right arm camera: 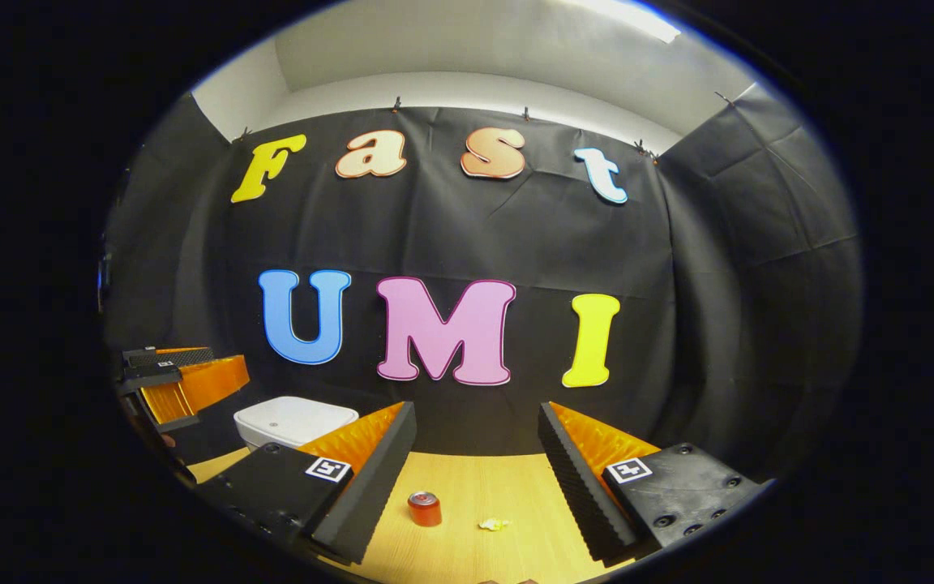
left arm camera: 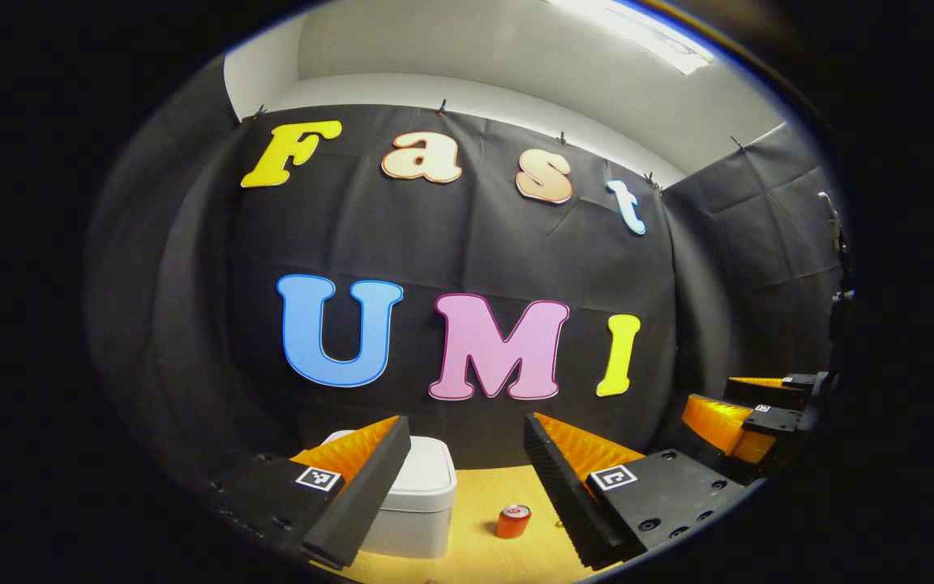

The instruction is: Press the lid of the desktop garbage bin to open it, pick up the crumpled paper on the desktop and throw it into the bin, then pick up the pop can on the desktop and drop it into the bin, and finally close the garbage bin lid.

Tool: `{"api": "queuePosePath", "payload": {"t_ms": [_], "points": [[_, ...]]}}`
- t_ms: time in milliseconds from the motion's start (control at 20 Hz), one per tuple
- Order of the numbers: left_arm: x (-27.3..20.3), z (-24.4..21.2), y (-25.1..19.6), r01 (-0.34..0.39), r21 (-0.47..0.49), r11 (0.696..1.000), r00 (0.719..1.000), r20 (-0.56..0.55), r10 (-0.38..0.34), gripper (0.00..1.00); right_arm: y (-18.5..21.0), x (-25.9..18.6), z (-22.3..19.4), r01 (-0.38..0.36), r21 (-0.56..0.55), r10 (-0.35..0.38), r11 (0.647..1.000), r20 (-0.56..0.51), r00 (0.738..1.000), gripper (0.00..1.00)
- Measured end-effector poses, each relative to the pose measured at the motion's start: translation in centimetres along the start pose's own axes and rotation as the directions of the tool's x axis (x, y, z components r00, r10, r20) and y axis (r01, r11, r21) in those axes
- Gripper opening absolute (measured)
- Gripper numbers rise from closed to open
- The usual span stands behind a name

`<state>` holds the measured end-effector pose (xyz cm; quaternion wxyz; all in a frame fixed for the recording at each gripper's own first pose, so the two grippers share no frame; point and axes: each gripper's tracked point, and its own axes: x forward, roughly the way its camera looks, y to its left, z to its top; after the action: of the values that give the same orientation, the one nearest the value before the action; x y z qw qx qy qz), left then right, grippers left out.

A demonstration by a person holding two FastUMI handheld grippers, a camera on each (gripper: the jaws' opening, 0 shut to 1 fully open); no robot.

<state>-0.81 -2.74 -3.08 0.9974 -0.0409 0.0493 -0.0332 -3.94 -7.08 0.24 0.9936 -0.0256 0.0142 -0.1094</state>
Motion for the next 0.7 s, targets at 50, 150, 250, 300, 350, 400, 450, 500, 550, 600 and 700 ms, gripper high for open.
{"api": "queuePosePath", "payload": {"t_ms": [50, 150, 250, 300, 350, 400, 450, 500, 550, 600, 700], "points": [[0.2, -0.2, 0.3, -0.005, 0.009, 1.000, 1.000, -0.006, 0.005, 0.95, -0.5, 0.0, 0.1, 0.014, -0.013, -0.014, 1.000, 0.008, 1.000, 0.98], [0.5, 0.1, 0.8, -0.014, 0.021, 1.000, 1.000, -0.005, 0.015, 0.96, -1.6, 0.0, 0.0, 0.036, -0.007, -0.036, 0.999, 0.006, 0.999, 0.98], [1.5, 0.0, 1.3, -0.025, 0.016, 1.000, 0.999, -0.025, 0.025, 0.96, -2.3, -0.2, -0.3, 0.053, 0.000, -0.053, 0.999, 0.003, 0.999, 0.98], [2.1, -0.2, 1.5, -0.029, 0.013, 1.000, 0.999, -0.043, 0.029, 0.96, -2.8, -0.3, -0.4, 0.061, -0.016, -0.061, 0.998, 0.006, 0.998, 0.98], [2.6, -0.3, 1.9, -0.034, 0.008, 0.999, 0.998, -0.053, 0.035, 0.96, -3.0, -0.4, -0.8, 0.063, -0.035, -0.063, 0.997, 0.003, 0.998, 0.98], [3.2, -0.2, 2.3, -0.043, 0.003, 0.999, 0.997, -0.058, 0.043, 0.96, -2.8, -0.5, -1.2, 0.058, -0.042, -0.058, 0.997, -0.006, 0.998, 0.98], [3.6, -0.3, 2.6, -0.046, 0.003, 0.999, 0.997, -0.064, 0.046, 0.94, -2.6, -0.6, -1.6, 0.049, -0.039, -0.050, 0.998, -0.016, 0.999, 0.98], [4.2, -0.5, 2.9, -0.051, 0.009, 0.999, 0.996, -0.075, 0.052, 0.93, -2.5, -0.6, -1.7, 0.042, -0.031, -0.043, 0.999, -0.022, 0.999, 0.98], [5.2, -0.7, 3.3, -0.053, 0.018, 0.998, 0.995, -0.082, 0.055, 0.85, -2.5, -0.8, -1.9, 0.038, -0.025, -0.038, 0.999, -0.026, 0.999, 1.00], [6.1, -0.8, 3.5, -0.050, 0.029, 0.998, 0.994, -0.093, 0.053, 0.81, -2.5, -0.9, -2.1, 0.032, -0.022, -0.032, 0.999, -0.024, 0.999, 0.98], [7.6, -1.6, 3.8, -0.043, 0.044, 0.998, 0.991, -0.127, 0.049, 0.72, -2.4, -0.8, -2.4, 0.026, -0.033, -0.027, 0.999, -0.017, 1.000, 0.98]]}}
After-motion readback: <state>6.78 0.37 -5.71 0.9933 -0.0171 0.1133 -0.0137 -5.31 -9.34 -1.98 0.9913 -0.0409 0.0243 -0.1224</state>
